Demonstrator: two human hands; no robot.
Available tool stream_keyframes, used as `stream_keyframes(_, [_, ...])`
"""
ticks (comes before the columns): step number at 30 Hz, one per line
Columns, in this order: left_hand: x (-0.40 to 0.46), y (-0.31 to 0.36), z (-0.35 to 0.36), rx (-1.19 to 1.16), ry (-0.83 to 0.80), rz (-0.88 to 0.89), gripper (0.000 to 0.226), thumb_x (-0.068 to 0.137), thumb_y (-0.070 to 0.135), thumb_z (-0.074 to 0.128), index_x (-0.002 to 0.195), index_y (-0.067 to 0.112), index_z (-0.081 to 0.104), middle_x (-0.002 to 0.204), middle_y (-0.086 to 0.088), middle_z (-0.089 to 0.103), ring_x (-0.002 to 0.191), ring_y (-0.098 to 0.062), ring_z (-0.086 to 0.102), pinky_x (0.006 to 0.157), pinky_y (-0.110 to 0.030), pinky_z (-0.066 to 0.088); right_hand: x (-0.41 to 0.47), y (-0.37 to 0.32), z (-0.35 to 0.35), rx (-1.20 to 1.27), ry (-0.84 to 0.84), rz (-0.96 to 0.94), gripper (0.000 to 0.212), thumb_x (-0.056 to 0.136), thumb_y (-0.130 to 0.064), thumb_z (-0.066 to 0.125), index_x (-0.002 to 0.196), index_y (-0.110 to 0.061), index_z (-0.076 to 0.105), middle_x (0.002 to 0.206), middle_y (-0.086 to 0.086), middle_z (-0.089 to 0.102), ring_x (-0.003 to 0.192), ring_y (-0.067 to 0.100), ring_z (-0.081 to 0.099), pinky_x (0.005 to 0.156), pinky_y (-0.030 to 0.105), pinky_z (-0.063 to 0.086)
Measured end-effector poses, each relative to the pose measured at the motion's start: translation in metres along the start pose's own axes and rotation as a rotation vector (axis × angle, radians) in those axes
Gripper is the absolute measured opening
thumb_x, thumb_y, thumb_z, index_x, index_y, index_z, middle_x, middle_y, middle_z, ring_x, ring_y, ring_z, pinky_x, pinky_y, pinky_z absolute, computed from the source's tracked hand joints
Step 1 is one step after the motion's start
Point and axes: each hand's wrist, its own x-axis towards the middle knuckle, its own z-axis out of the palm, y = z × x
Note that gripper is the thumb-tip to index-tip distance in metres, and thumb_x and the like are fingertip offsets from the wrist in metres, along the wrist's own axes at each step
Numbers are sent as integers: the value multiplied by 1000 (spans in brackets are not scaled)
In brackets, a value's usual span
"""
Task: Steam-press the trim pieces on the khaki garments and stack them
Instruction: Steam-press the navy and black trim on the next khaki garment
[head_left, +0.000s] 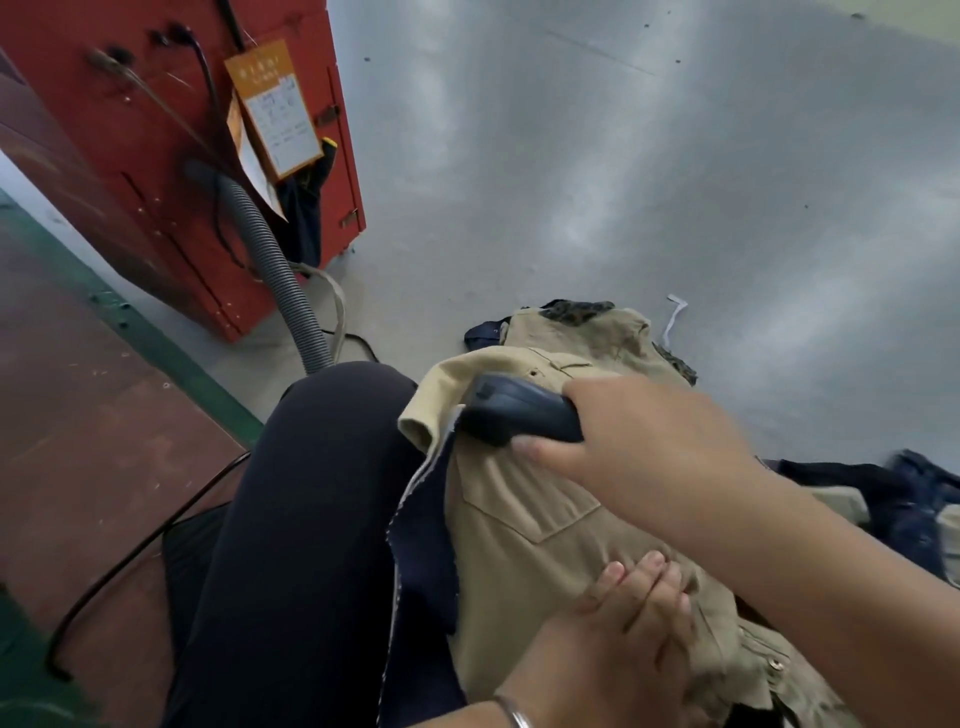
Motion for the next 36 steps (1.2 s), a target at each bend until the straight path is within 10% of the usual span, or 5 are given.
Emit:
stream_keyframes(10, [2, 2, 5, 132, -93, 156, 45, 79, 49, 52, 113, 21, 60, 112, 22, 66, 111, -1, 60, 91, -19, 49, 69, 15, -27, 354, 63, 121, 45, 86, -66, 56, 77, -23, 52, 55, -5, 59, 48, 18, 60, 50, 25, 37])
stream_keyframes(13, [2, 1, -3, 80, -100, 137, 50, 89, 43, 27, 99, 33, 75, 111, 21, 66, 109, -2, 61, 90, -18, 50, 44, 40, -34, 458, 77, 80, 47, 80, -71, 57, 78, -23, 58, 47, -3, 58, 36, 15, 59, 48, 27, 45])
stream_keyframes(18, [0, -2, 2, 116, 51, 140, 58, 96, 22, 18, 94, 29, 76, 110, 17, 68, 110, -3, 61, 90, -18, 49, -43, 67, -21, 288, 23, 18, 54, 59, -94, 33, 90, -53, 47, 72, -39, 59, 58, -5, 59, 50, 30, 44])
stream_keyframes(23, [2, 0, 17, 81, 99, 174, 47, 99, 11, 19, 101, 22, 64, 93, 16, 72, 96, 0, 66, 91, -21, 50, -80, 59, -1, -124, -157, 67, 70, 56, -93, 4, 93, -44, 39, 72, -13, 54, 59, -5, 48, 52, 16, 39])
stream_keyframes(36, [2, -1, -5, 156, -150, 122, 62, 92, 36, 11, 100, 43, 72, 115, 21, 64, 112, -3, 59, 91, -18, 48, 45, 26, -15, 294, 131, 152, 43, 86, -68, 52, 91, -26, 58, 78, -3, 62, 72, 23, 61, 59, 30, 36])
